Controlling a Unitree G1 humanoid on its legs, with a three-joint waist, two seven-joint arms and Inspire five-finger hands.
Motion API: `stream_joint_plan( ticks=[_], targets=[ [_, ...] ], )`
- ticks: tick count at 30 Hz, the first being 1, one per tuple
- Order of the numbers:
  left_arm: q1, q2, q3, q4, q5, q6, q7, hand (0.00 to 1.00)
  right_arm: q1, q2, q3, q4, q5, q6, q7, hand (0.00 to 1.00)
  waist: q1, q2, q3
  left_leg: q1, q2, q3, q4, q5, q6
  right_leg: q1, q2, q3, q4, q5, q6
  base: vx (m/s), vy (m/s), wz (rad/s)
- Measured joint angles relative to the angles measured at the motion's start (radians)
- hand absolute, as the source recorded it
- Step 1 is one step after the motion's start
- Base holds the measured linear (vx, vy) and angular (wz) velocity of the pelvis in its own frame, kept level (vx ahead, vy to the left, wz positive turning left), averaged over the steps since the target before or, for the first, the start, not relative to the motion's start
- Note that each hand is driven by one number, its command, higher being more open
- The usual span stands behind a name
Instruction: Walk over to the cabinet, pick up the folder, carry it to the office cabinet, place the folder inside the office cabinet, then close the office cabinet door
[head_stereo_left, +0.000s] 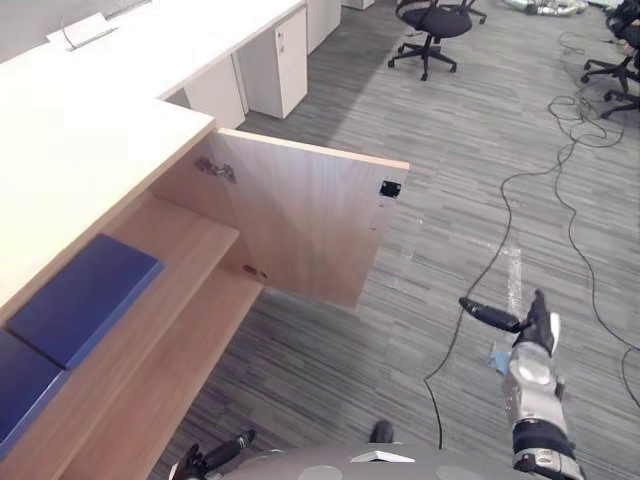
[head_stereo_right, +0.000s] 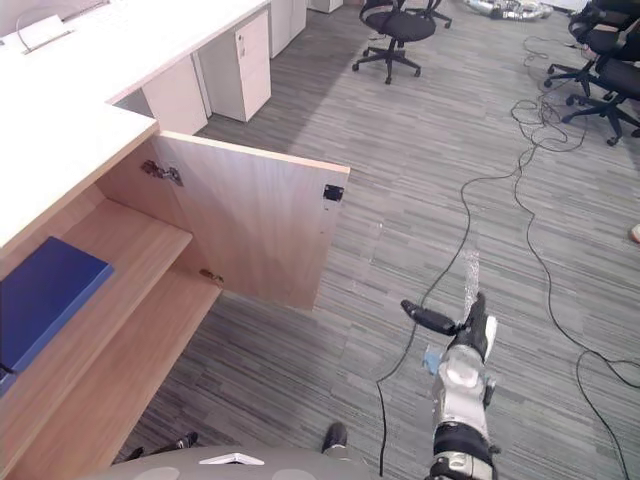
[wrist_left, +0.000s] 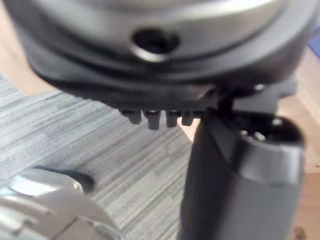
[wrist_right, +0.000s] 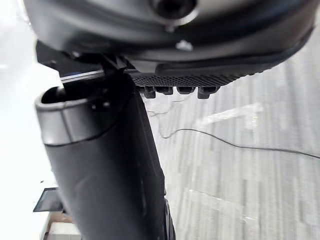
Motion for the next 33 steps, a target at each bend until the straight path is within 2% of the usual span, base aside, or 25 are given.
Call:
stream_joint_plan(
  ticks=[2, 5, 7, 11, 16, 18, 22, 28, 31, 33],
  targets=[
    [0.009, 0.011, -0.001, -0.002, 0.015, 0.000, 0.002, 1.00, -0.041, -0.039, 0.058, 0.005, -0.003, -0.004, 0.010, 1.00, 0.016, 0.000, -0.004, 0.013, -0.014, 0.000, -0.007, -0.001, 0.005, 0.001, -0.011, 0.015, 0.000, 0.014, 0.027, -0.01, 0.115, -0.11],
    [0.014, 0.058, -0.003, -0.005, 0.031, -0.015, -0.002, 1.00, -0.106, -0.095, 0.183, 0.039, -0.030, -0.025, 0.055, 1.00, 0.024, -0.042, -0.008, -0.001, -0.036, -0.022, 0.004, -0.001, 0.005, 0.000, -0.035, 0.000, 0.000, 0.015, 0.027, 0.03, 0.086, 0.16],
    [0.017, 0.073, -0.006, -0.006, 0.032, -0.015, -0.008, 1.00, -0.178, -0.139, 0.255, 0.097, -0.038, -0.041, 0.085, 1.00, 0.028, -0.046, -0.006, -0.003, -0.042, -0.032, 0.005, -0.001, 0.006, 0.002, -0.042, -0.010, 0.000, 0.016, 0.028, 0.03, 0.033, 0.20],
    [0.022, 0.071, -0.028, -0.011, 0.025, -0.018, -0.022, 1.00, -0.358, -0.215, 0.345, 0.287, -0.036, -0.071, 0.138, 1.00, 0.064, -0.020, 0.009, -0.006, -0.049, -0.058, 0.019, -0.001, 0.006, 0.018, -0.053, -0.033, 0.000, 0.017, 0.027, 0.02, 0.008, 0.16],
    [0.041, 0.052, -0.046, -0.012, 0.015, -0.019, -0.031, 1.00, -0.510, -0.266, 0.353, 0.508, 0.013, -0.064, 0.156, 1.00, 0.082, -0.002, 0.008, -0.004, -0.054, -0.100, 0.026, 0.000, 0.007, 0.044, -0.061, -0.079, 0.000, 0.017, 0.027, 0.02, -0.007, 0.21],
    [0.047, 0.036, -0.047, -0.012, 0.015, -0.019, -0.032, 1.00, -0.551, -0.278, 0.353, 0.539, 0.025, -0.059, 0.156, 1.00, 0.082, -0.001, 0.010, -0.009, -0.063, -0.107, 0.049, 0.000, 0.007, 0.054, -0.072, -0.081, 0.000, 0.018, 0.025, 0.01, 0.016, 0.11],
    [0.058, 0.010, -0.050, -0.013, -0.011, -0.021, -0.039, 1.00, -0.654, -0.287, 0.354, 0.583, 0.048, -0.052, 0.153, 1.00, 0.082, 0.010, 0.019, -0.023, -0.075, -0.113, 0.106, 0.000, 0.007, 0.068, -0.088, -0.083, 0.000, 0.037, 0.000, -0.01, 0.005, 0.02],
    [0.058, 0.009, -0.051, -0.018, -0.014, -0.024, -0.039, 1.00, -0.695, -0.298, 0.367, 0.634, 0.051, -0.040, 0.159, 1.00, 0.082, 0.016, 0.026, -0.035, -0.076, -0.144, 0.106, 0.000, 0.008, 0.072, -0.088, -0.116, 0.000, 0.039, -0.002, -0.03, -0.037, 0.15],
    [0.058, 0.008, -0.052, -0.021, -0.014, -0.027, -0.040, 1.00, -0.719, -0.303, 0.462, 0.633, 0.050, -0.037, 0.185, 1.00, 0.081, 0.022, 0.031, -0.037, -0.075, -0.157, 0.099, 0.003, 0.011, 0.075, -0.088, -0.134, 0.000, 0.039, -0.001, -0.07, -0.052, 0.10],
    [0.058, 0.008, -0.052, -0.025, -0.014, -0.041, -0.043, 1.00, -0.726, -0.312, 0.573, 0.592, 0.051, -0.033, 0.199, 1.00, 0.082, 0.025, 0.039, -0.036, -0.074, -0.164, 0.077, 0.007, 0.017, 0.072, -0.085, -0.136, 0.000, 0.039, -0.001, -0.09, -0.043, 0.11]
  ],
)
